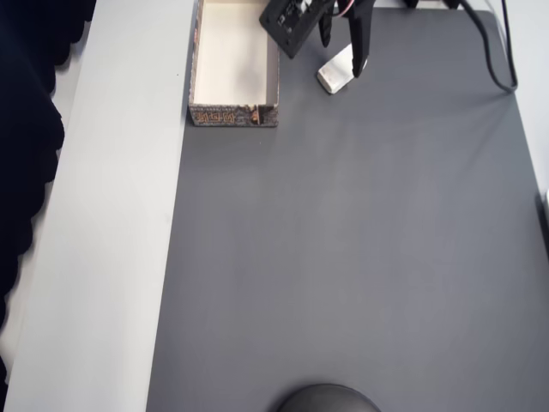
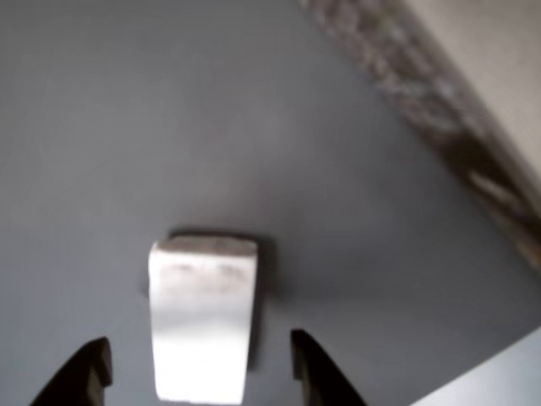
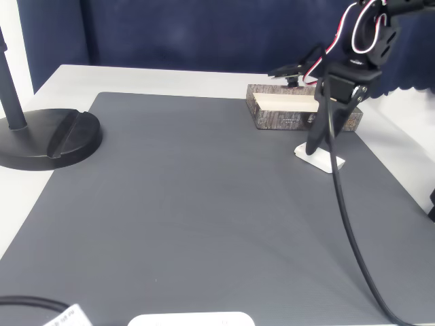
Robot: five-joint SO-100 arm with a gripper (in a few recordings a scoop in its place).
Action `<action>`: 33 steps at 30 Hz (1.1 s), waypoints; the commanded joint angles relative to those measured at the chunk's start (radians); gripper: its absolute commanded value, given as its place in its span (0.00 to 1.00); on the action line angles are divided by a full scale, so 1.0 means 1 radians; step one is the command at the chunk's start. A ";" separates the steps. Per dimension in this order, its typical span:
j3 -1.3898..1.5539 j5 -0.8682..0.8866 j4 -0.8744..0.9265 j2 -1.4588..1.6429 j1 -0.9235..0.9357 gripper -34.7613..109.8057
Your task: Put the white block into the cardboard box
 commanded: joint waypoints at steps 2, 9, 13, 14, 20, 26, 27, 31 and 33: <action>-0.083 0.029 -0.012 -0.006 -0.006 0.45; -0.072 0.015 -0.014 -0.003 -0.014 0.45; -0.048 0.003 -0.014 0.012 -0.026 0.45; -0.041 0.000 -0.015 0.017 -0.028 0.44; 0.028 -0.011 -0.049 0.075 -0.034 0.45; 0.086 -0.011 -0.051 0.118 -0.034 0.45; 0.091 -0.008 -0.052 0.121 -0.032 0.45; 0.101 0.003 -0.060 0.126 -0.021 0.44; 0.107 0.018 -0.072 0.126 -0.017 0.44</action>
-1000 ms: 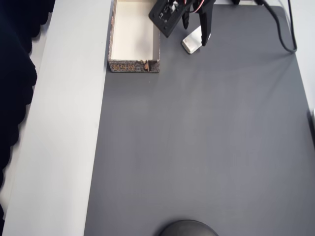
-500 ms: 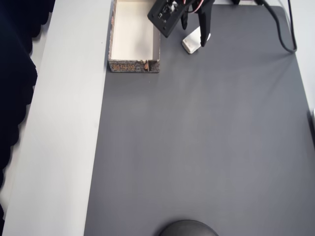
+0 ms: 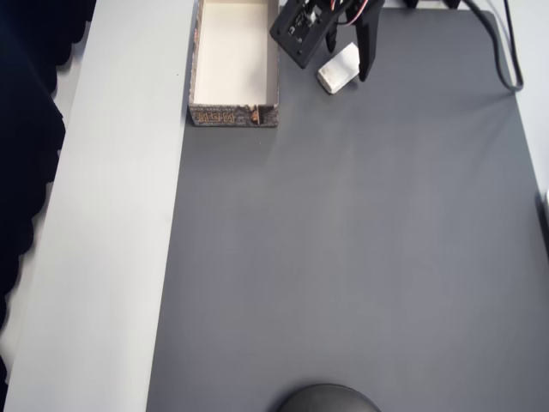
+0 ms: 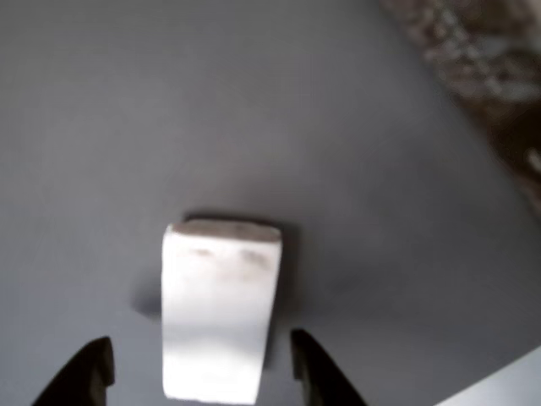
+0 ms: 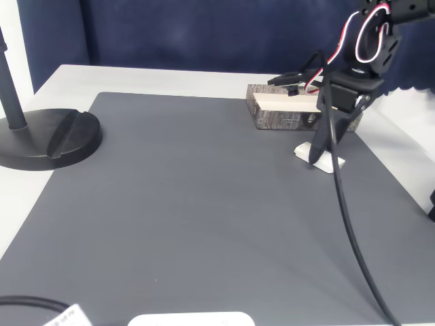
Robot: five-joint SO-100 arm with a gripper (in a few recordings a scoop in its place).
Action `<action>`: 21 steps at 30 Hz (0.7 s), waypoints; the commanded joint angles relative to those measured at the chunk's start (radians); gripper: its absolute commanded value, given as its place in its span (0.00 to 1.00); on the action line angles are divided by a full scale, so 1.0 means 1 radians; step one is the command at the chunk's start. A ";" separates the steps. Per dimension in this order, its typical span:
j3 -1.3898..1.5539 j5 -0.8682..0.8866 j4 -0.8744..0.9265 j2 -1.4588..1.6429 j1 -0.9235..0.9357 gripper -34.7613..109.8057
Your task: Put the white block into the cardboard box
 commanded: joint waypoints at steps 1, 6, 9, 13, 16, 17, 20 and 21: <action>0.000 0.025 -0.031 0.069 0.008 0.44; -0.002 0.037 -0.074 0.055 0.008 0.44; -0.005 0.040 -0.077 0.051 0.009 0.44; 0.003 0.041 -0.077 0.049 0.011 0.44; 0.015 0.041 -0.077 0.051 0.014 0.44; 0.018 0.041 -0.077 0.051 0.014 0.44; 0.025 0.043 -0.077 0.051 0.015 0.43; 0.025 0.043 -0.078 0.051 0.017 0.43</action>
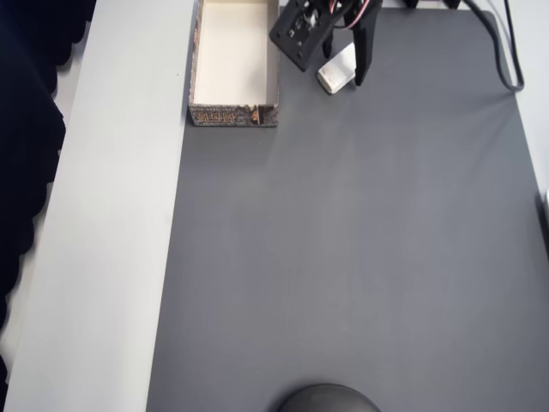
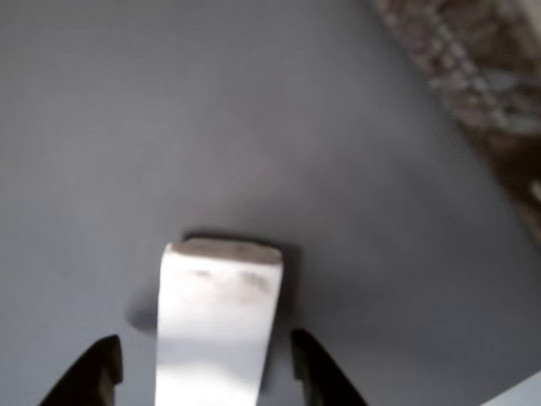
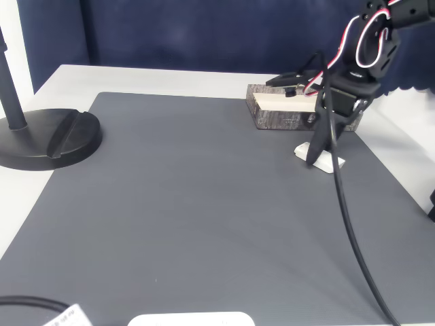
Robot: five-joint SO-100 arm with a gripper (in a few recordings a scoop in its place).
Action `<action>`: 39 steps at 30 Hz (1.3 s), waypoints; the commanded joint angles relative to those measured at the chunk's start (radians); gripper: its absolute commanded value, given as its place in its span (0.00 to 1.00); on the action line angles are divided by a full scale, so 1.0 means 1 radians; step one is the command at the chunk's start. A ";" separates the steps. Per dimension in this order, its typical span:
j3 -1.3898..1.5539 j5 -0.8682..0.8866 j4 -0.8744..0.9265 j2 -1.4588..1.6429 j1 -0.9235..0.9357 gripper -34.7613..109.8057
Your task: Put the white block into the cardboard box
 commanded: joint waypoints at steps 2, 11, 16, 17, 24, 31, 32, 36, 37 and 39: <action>0.000 0.012 -0.018 0.051 0.017 0.43; 0.005 0.014 -0.038 0.051 0.012 0.44; 0.009 0.011 -0.043 0.051 0.011 0.42; 0.012 0.006 -0.043 0.051 0.009 0.42; 0.020 -0.002 -0.043 0.054 0.002 0.41; 0.021 -0.017 -0.046 0.058 -0.011 0.41; 0.021 -0.017 -0.046 0.060 -0.012 0.41; 0.026 -0.017 -0.046 0.061 -0.018 0.40; 0.028 -0.018 -0.046 0.061 -0.020 0.40; 0.028 -0.023 -0.046 0.063 -0.021 0.39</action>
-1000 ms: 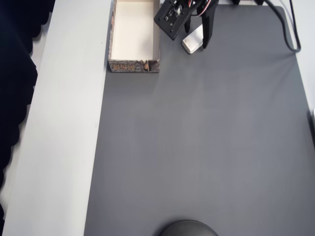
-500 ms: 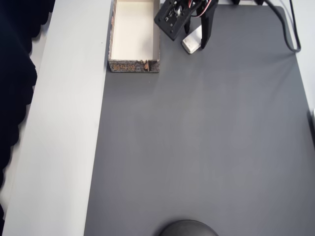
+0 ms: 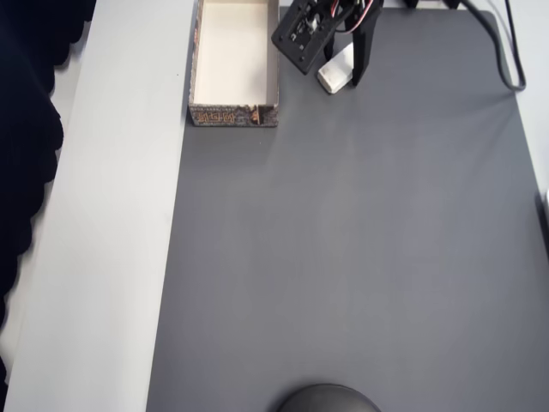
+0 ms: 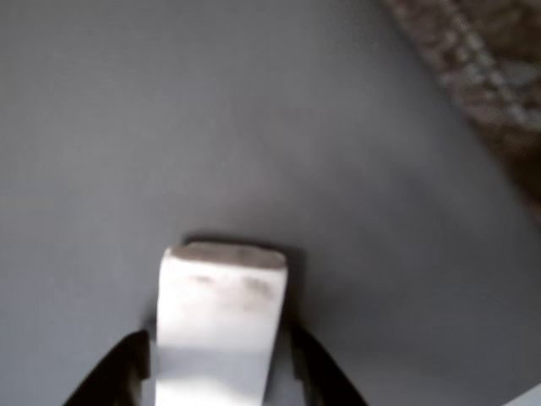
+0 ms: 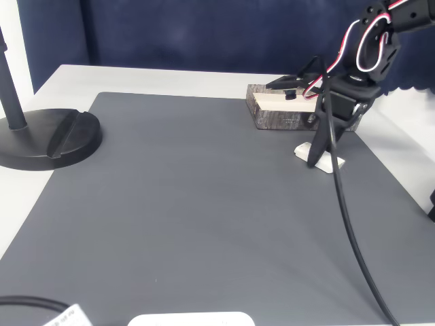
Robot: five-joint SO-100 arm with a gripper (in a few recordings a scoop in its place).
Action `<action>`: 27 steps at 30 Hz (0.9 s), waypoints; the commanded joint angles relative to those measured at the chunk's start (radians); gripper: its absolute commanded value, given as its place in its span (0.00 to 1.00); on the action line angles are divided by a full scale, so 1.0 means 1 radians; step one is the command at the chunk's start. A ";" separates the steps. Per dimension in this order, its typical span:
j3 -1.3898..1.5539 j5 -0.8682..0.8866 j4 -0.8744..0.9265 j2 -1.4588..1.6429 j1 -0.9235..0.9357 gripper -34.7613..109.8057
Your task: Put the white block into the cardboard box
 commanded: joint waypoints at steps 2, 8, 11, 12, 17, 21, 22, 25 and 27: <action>0.002 -0.020 -0.012 0.064 -0.018 0.38; 0.006 -0.040 -0.012 0.071 -0.023 0.37; 0.006 -0.046 -0.012 0.071 -0.026 0.36; 0.006 -0.046 -0.012 0.072 -0.028 0.36; 0.009 -0.046 -0.014 0.077 -0.037 0.34; 0.012 -0.051 -0.014 0.081 -0.043 0.28; 0.014 -0.051 -0.014 0.083 -0.044 0.26; 0.017 -0.052 -0.014 0.086 -0.049 0.23; 0.018 -0.052 -0.014 0.087 -0.051 0.23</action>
